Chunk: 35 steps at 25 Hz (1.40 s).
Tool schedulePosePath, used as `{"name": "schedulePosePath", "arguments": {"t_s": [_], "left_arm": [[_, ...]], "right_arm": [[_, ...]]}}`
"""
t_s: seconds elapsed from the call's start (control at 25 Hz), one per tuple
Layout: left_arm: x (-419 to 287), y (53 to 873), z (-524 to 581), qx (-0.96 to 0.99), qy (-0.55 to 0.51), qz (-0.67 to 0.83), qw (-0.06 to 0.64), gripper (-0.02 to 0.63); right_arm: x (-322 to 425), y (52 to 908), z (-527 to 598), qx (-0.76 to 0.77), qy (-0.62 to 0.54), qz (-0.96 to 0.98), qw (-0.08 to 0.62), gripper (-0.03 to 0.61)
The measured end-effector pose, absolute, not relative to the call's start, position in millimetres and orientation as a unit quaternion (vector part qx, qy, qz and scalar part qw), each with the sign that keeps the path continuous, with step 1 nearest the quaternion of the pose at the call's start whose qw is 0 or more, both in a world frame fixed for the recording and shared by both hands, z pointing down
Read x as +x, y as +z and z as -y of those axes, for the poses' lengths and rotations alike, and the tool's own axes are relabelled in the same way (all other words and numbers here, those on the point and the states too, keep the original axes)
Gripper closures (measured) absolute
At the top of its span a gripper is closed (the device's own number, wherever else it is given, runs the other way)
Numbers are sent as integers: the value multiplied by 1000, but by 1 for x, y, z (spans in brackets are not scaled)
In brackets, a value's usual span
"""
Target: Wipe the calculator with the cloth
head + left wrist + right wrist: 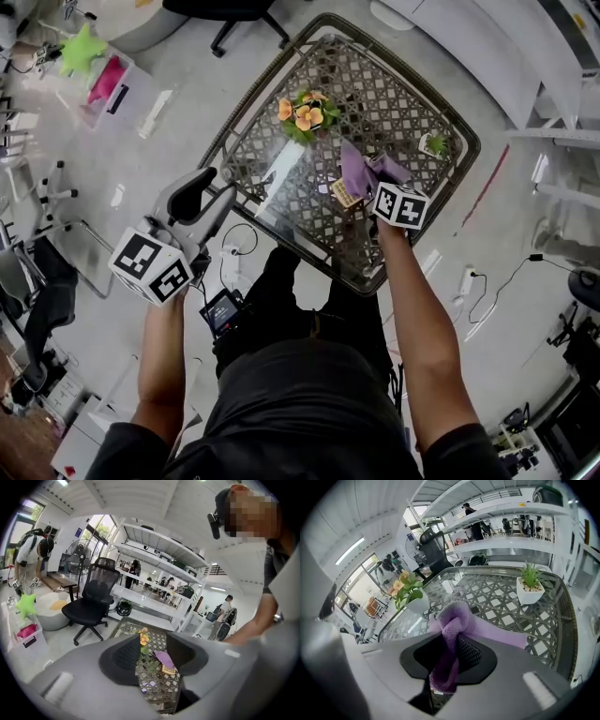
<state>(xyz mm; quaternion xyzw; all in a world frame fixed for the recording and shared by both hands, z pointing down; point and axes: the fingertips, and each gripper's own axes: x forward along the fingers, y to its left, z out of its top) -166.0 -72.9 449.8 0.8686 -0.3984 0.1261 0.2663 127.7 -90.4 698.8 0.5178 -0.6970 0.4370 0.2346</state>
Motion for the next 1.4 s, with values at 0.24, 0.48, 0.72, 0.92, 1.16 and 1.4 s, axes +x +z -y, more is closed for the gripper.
{"name": "schedulePosePath", "arguments": {"t_s": [0.24, 0.48, 0.72, 0.92, 1.16, 1.4], "left_arm": [[-160, 446, 69, 871, 126, 395, 262, 385], [-152, 446, 65, 874, 130, 388, 261, 385], [-143, 445, 67, 878, 133, 381, 259, 385], [-138, 443, 73, 880, 134, 377, 257, 385], [-134, 445, 80, 880, 139, 373, 259, 385], [-131, 449, 88, 880, 140, 369, 263, 385]], "right_arm": [[127, 699, 82, 506, 403, 711, 276, 506], [134, 696, 71, 512, 394, 708, 285, 505], [143, 699, 59, 508, 388, 706, 306, 505], [153, 702, 46, 497, 364, 705, 351, 506], [157, 699, 44, 487, 312, 709, 405, 506], [138, 705, 52, 458, 263, 726, 441, 506]]}}
